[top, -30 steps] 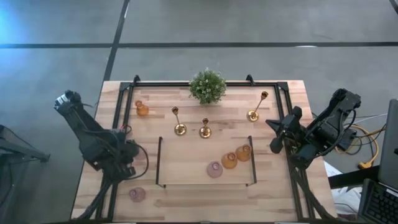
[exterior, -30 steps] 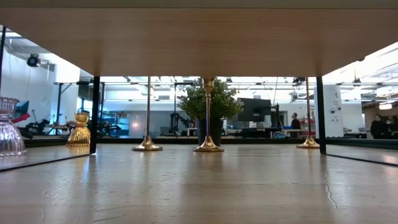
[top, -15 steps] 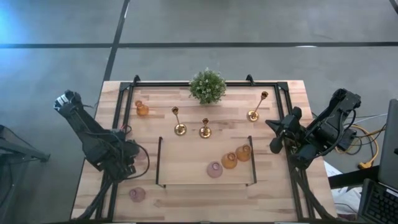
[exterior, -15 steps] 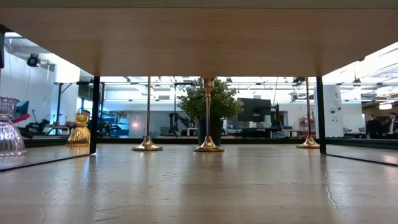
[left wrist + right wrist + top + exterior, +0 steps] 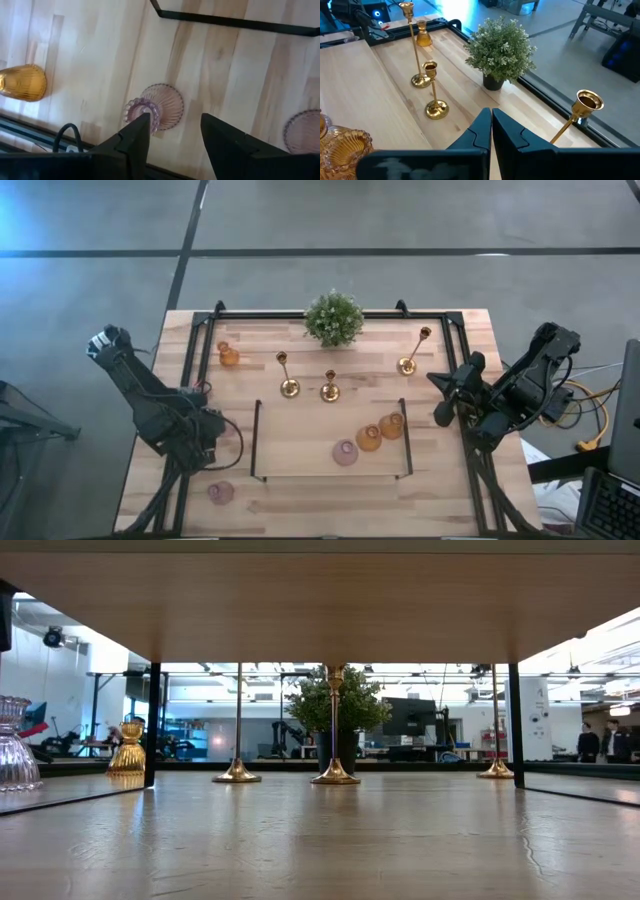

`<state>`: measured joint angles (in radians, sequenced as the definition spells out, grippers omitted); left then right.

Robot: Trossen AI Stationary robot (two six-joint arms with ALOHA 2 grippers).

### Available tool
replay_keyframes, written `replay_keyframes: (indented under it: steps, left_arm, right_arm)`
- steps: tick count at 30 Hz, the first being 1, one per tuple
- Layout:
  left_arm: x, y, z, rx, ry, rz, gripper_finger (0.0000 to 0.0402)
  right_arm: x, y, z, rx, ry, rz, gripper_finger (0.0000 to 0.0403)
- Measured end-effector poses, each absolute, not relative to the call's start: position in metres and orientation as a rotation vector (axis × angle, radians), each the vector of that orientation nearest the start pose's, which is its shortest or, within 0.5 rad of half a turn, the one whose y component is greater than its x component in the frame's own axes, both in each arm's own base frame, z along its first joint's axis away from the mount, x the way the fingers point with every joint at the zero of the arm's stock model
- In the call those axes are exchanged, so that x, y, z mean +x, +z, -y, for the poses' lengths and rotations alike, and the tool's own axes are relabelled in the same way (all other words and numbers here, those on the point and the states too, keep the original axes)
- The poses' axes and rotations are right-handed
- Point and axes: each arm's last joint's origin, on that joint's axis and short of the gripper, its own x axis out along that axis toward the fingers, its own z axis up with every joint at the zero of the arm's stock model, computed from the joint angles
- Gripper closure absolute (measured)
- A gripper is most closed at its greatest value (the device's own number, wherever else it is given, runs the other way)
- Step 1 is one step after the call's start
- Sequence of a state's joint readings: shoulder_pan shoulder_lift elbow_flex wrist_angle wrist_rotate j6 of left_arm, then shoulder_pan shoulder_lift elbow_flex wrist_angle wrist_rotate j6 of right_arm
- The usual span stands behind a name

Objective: Pick & Place candle stick holders
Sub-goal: Put the top violet candle holder on the shelf

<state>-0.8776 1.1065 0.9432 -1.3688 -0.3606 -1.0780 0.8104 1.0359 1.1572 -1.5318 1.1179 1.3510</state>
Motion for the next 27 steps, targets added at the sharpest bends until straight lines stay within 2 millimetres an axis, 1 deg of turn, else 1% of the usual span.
replay_keyframes:
  steps: [9, 13, 16, 20, 24, 27]
  left_arm:
    - [0.110, 0.264, 0.115, -0.032, 0.275, -1.229, 0.0223]
    - [0.113, 0.260, 0.110, -0.054, 0.317, -1.244, 0.0223]
    - [0.116, 0.253, 0.103, -0.100, 0.358, -1.300, 0.0223]
    - [0.121, 0.238, 0.095, -0.171, 0.374, -1.388, 0.0223]
    - [0.127, 0.228, 0.094, -0.180, 0.340, -1.375, 0.0223]
    - [0.127, 0.222, 0.091, -0.178, 0.349, -1.380, 0.0223]
  right_arm:
    - [0.111, 0.340, -0.079, 0.112, -0.662, -0.442, 0.0394]
    - [0.111, 0.340, -0.079, 0.103, -0.660, -0.445, 0.0394]
    - [0.111, 0.341, -0.079, 0.098, -0.659, -0.445, 0.0394]
    - [0.111, 0.341, -0.079, 0.094, -0.658, -0.446, 0.0394]
    - [0.111, 0.341, -0.079, 0.090, -0.657, -0.447, 0.0394]
    - [0.111, 0.341, -0.079, 0.090, -0.657, -0.448, 0.0394]
